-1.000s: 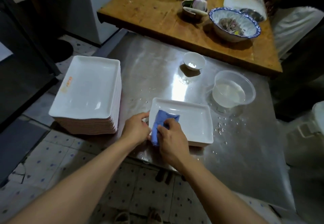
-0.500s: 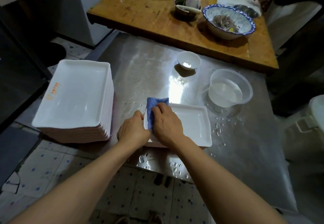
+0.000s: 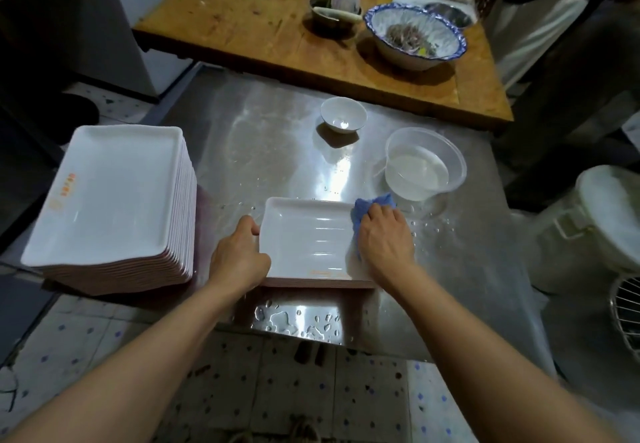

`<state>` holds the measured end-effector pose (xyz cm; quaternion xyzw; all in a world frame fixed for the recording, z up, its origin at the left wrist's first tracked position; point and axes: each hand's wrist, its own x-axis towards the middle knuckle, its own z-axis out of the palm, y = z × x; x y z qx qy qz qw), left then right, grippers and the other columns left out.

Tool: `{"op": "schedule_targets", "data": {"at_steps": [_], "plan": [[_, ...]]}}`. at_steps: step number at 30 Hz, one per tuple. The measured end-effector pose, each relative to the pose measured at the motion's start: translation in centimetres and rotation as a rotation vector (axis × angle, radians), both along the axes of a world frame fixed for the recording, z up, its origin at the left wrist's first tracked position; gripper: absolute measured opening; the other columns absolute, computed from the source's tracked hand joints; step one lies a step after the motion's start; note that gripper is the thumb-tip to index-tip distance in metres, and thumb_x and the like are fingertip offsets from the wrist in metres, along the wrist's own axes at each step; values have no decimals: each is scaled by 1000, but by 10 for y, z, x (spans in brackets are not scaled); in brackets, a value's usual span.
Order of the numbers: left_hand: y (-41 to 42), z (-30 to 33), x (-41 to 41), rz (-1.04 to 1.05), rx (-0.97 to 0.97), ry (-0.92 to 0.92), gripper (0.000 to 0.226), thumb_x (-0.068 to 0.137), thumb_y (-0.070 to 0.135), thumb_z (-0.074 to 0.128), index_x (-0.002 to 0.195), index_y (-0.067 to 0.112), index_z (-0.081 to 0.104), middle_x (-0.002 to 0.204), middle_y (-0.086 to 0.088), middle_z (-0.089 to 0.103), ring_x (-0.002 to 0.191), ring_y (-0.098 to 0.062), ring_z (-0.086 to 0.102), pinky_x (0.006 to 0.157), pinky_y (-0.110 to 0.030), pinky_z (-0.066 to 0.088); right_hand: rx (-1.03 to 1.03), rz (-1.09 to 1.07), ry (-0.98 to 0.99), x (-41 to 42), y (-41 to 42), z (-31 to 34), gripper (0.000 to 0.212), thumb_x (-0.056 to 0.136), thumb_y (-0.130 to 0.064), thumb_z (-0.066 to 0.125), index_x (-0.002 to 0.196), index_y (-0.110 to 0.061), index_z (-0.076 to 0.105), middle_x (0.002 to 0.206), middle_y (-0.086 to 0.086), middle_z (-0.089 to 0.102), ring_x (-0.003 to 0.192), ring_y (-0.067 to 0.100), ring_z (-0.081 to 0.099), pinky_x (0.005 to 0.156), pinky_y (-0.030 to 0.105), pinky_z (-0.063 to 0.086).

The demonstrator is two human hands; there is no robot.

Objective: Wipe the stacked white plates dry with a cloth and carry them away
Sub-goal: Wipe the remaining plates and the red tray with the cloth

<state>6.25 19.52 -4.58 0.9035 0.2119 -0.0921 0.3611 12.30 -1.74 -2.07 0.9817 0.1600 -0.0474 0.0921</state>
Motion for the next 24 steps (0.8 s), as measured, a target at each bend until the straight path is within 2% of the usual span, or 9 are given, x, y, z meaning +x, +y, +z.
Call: {"op": "schedule_targets", "data": {"at_steps": [3, 6, 8, 10, 12, 14, 17, 21, 24], "plan": [[-1, 3, 0, 0, -7, -3, 33, 71, 6, 55, 97, 22, 42, 82, -10, 62, 80, -31, 58, 67, -37, 46, 54, -2, 60, -27, -3, 1, 34, 93, -4, 33, 120, -4, 54, 128, 11, 47, 120, 27, 41, 97, 34, 31], [-3, 4, -5, -3, -21, -35, 31, 75, 7, 56, 99, 21, 43, 79, -9, 61, 79, -31, 58, 67, -37, 45, 314, -78, 109, -50, 3, 0, 29, 93, -3, 37, 120, 0, 48, 134, 13, 39, 123, 27, 38, 91, 34, 36], [-3, 4, -8, 14, -68, -66, 29, 78, 7, 57, 101, 21, 45, 73, -6, 59, 75, -30, 60, 66, -37, 47, 493, -72, 158, -49, 16, -1, 28, 93, -2, 37, 119, 2, 46, 141, 14, 33, 129, 28, 32, 96, 36, 35], [-2, 3, -10, 45, -171, -87, 28, 81, 6, 59, 101, 22, 47, 65, -1, 57, 62, -26, 61, 61, -36, 50, 568, -12, 166, -43, 37, -4, 30, 92, -2, 39, 122, 2, 46, 143, 16, 32, 131, 29, 30, 101, 31, 26], [0, 1, -11, 68, -263, -96, 26, 84, 6, 58, 101, 24, 48, 61, 3, 56, 50, -19, 60, 56, -32, 51, 606, 41, 181, -40, 59, -6, 37, 92, -5, 43, 128, 1, 44, 145, 16, 32, 133, 29, 30, 104, 27, 22], [1, -3, -12, 87, -329, -109, 26, 86, 6, 57, 100, 27, 49, 60, 3, 55, 45, -19, 58, 60, -37, 52, 645, 92, 215, -43, 73, -7, 41, 89, -4, 49, 130, -1, 44, 144, 14, 36, 131, 29, 34, 100, 27, 27], [3, -7, -14, 118, -388, -103, 28, 87, 7, 54, 94, 34, 49, 59, 1, 55, 44, -19, 57, 63, -41, 53, 714, 143, 325, -51, 76, -7, 41, 86, -3, 52, 127, -6, 48, 143, 10, 39, 130, 24, 36, 96, 27, 31], [2, -3, -15, 140, -391, -97, 31, 83, 7, 51, 83, 37, 50, 62, 0, 55, 47, -21, 56, 58, -35, 51, 719, 216, 366, -67, 67, -4, 33, 92, -12, 51, 125, -10, 52, 147, 3, 37, 134, 17, 34, 101, 27, 32], [-2, 0, -16, 139, -344, -92, 29, 81, 4, 51, 87, 33, 51, 67, -4, 56, 55, -25, 58, 61, -38, 53, 668, 284, 314, -76, 57, -1, 30, 94, -14, 47, 123, -13, 53, 140, -1, 44, 125, 15, 41, 90, 35, 45]]}}
